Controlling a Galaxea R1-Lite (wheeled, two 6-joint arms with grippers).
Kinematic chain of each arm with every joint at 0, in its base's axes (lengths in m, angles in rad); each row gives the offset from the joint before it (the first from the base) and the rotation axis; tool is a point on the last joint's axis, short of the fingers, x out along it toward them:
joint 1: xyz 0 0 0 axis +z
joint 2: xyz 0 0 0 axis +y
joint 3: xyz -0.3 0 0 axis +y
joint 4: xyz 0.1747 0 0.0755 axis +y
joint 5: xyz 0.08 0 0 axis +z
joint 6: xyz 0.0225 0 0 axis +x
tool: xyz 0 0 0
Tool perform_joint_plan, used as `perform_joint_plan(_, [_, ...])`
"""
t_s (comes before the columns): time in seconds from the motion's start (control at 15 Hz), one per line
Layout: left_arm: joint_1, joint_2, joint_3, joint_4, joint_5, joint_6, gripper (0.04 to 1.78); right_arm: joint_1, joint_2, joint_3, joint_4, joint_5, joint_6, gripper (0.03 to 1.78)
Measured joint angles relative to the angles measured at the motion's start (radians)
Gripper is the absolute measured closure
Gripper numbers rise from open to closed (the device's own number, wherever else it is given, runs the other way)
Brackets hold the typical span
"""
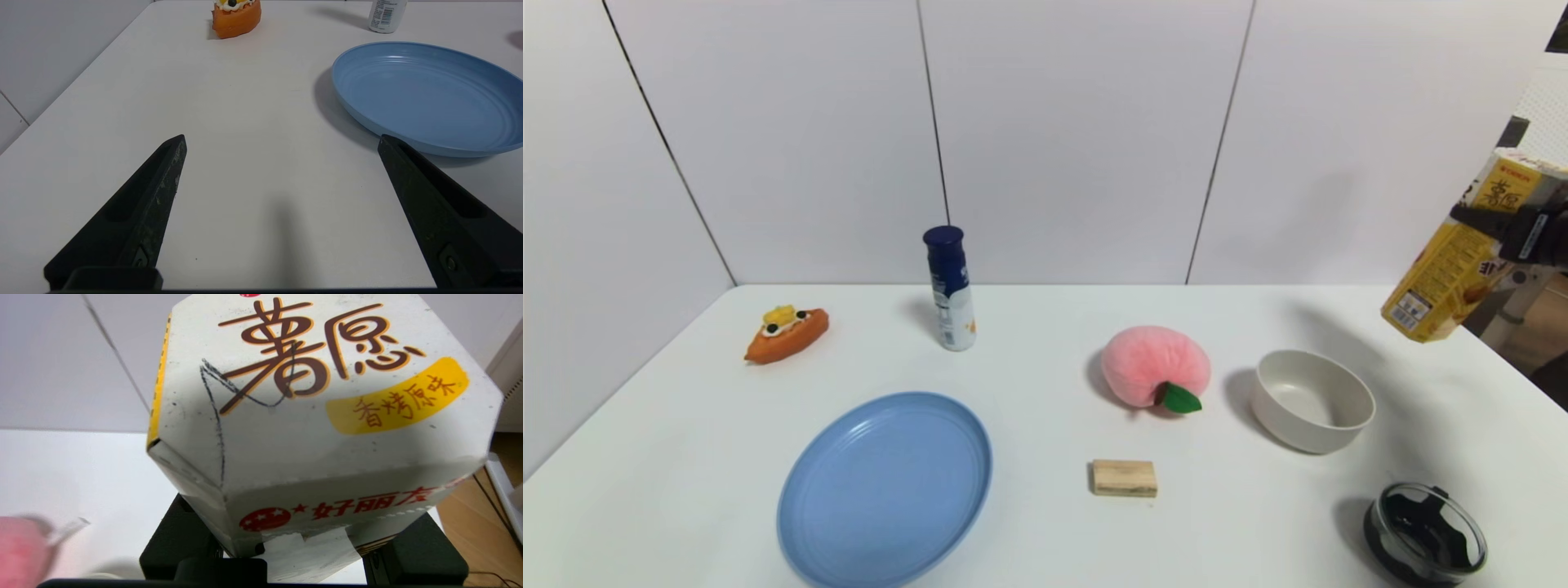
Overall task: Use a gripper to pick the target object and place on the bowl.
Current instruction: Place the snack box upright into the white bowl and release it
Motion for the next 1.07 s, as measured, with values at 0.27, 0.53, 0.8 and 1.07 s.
perform_joint_plan(0.27, [0.0, 0.0, 0.0, 0.0, 0.0, 0.0, 0.13, 0.106, -0.149, 0.007, 0.111, -0.002, 0.052, 0.95])
perform_joint_plan(0.53, [0.0, 0.0, 0.0, -0.001, 0.0, 0.0, 0.13, 0.269, -0.317, 0.093, 0.189, -0.008, 0.052, 0.95])
perform_joint_plan(0.8, [0.0, 0.0, 0.0, 0.0, 0.0, 0.0, 0.13, 0.378, -0.443, 0.266, 0.177, -0.009, 0.038, 0.95])
perform_joint_plan(1.07, [0.0, 0.0, 0.0, 0.0, 0.0, 0.0, 0.13, 0.392, -0.467, 0.365, 0.062, -0.007, 0.026, 0.95])
